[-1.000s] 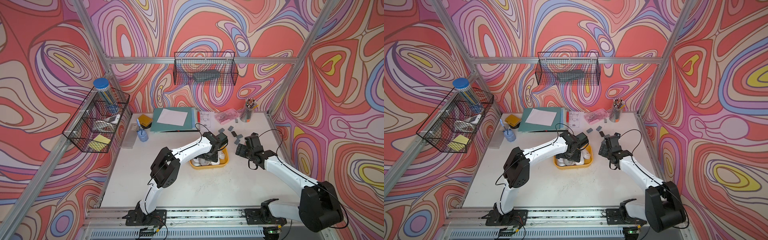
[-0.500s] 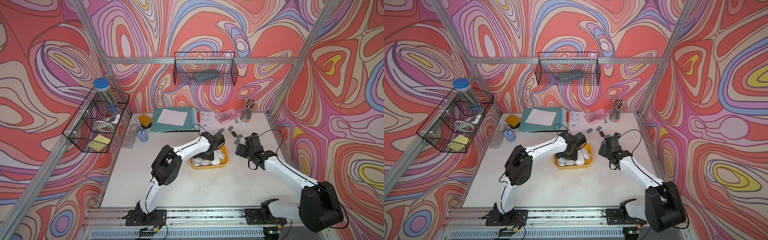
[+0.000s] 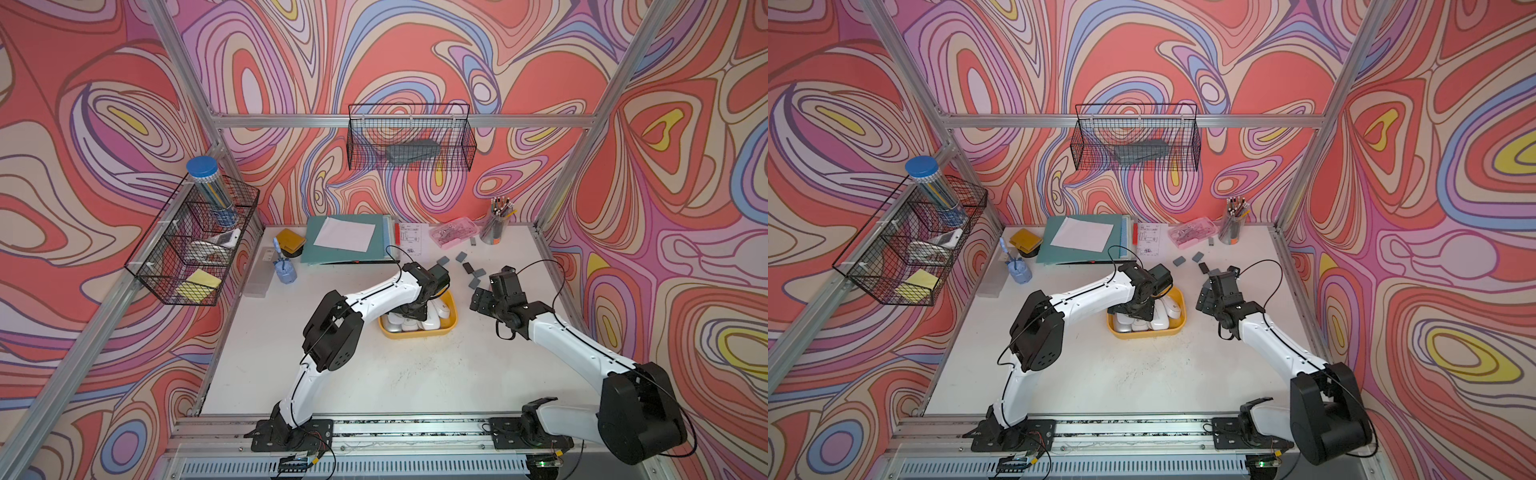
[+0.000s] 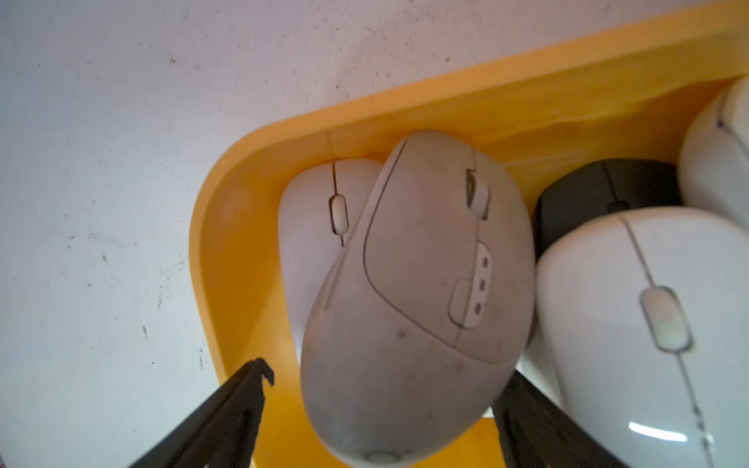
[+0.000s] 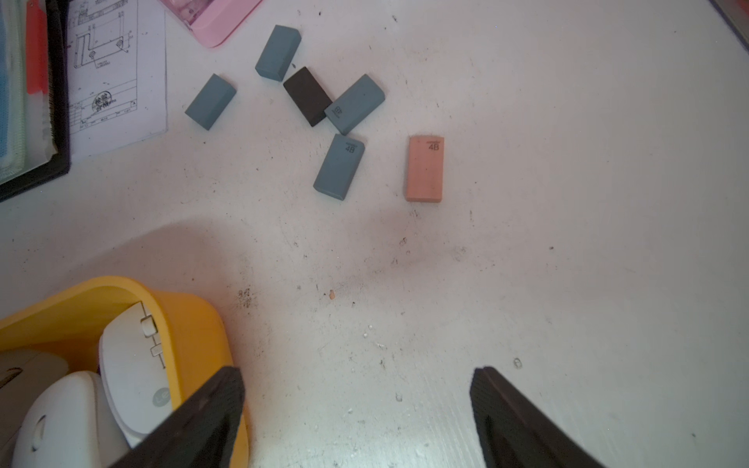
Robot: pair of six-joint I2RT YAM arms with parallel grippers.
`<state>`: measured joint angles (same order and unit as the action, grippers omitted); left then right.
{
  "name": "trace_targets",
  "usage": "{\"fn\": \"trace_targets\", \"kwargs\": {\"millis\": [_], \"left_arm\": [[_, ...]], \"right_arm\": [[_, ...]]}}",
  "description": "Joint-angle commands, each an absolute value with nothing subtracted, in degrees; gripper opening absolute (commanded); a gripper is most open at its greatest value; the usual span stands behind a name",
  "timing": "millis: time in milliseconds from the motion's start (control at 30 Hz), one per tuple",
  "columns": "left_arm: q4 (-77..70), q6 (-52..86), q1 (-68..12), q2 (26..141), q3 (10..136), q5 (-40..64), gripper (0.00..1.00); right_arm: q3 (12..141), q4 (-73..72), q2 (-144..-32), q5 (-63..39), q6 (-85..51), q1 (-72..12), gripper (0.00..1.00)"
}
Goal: Take out the mouse from the storage box
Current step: Adjust the mouse in the storage box, then pick up the mouse from the storage box.
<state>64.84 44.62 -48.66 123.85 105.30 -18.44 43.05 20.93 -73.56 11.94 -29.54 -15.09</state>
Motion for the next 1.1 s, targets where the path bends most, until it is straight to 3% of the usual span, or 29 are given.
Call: {"fn": "trace_targets", "kwargs": {"millis": [0,433,700,1067], "left_arm": [[67.6,40.8,-48.6,122.0,106.3,-20.8,0.92],[73.3,26.5,-48.5,129.1,122.2,-16.1,0.97],[77.0,21.3,-47.8,128.9,121.7,-17.5,0.96],[76.6,17.2,-46.3,132.1,120.3,-10.2,0.94]], "right_arm": [[42.3,19.5,-73.4,11.0,-29.3,-15.3,0.90],[43.5,20.8,-75.1,10.8,-29.3,-15.3,0.93],[43.5,20.7,-75.6,10.4,-29.4,-15.3,0.93],[43.4,21.1,-75.3,10.9,-30.0,-15.2,0.94]]}}
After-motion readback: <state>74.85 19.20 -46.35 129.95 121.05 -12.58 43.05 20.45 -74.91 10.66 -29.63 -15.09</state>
